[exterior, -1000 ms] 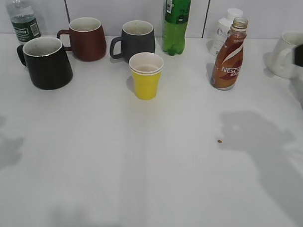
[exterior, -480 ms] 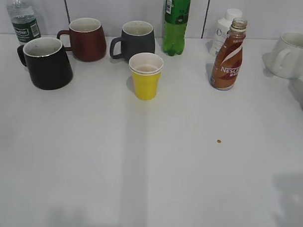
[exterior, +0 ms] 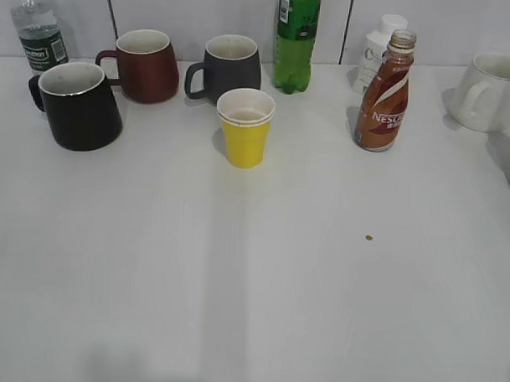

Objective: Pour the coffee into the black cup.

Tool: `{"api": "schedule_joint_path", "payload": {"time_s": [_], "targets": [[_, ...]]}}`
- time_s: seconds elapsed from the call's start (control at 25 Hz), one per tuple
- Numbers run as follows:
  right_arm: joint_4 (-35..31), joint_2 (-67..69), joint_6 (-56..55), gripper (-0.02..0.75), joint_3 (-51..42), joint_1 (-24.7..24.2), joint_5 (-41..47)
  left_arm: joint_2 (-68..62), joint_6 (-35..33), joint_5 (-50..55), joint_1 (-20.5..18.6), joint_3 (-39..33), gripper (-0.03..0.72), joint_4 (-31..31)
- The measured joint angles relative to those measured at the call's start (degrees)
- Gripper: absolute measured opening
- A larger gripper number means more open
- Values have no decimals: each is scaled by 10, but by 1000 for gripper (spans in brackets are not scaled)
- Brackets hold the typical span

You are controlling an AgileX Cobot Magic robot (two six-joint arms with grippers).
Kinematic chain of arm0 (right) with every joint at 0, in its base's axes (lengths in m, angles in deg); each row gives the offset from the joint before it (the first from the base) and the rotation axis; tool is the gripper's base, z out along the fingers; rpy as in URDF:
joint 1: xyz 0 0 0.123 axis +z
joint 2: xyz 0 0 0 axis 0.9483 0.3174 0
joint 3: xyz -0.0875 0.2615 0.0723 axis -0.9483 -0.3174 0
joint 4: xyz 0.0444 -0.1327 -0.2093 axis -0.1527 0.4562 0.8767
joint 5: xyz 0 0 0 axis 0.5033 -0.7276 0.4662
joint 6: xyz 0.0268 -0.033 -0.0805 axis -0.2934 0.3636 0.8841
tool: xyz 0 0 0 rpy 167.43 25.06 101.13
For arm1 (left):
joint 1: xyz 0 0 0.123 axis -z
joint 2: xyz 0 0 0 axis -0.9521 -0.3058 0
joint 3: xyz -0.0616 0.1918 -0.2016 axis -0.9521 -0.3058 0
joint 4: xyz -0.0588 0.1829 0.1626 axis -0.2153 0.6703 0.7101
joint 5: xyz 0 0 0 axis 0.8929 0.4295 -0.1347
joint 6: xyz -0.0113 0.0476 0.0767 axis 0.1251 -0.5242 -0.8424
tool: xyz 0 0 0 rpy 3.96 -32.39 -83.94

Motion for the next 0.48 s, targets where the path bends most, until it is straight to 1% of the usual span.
{"api": "schedule_joint_path", "payload": {"time_s": [0.12,0.28,0.48], "targets": [[1,-13,0,589,-34,0,-10,0,0,-24,0,-13,487,0],[1,-16,4,589,-50,0,-56,0,0,-33,0,-19,481,0],[-12,-16,23,590,-56,0,-59,0,0,-36,0,-21,448,0]]}}
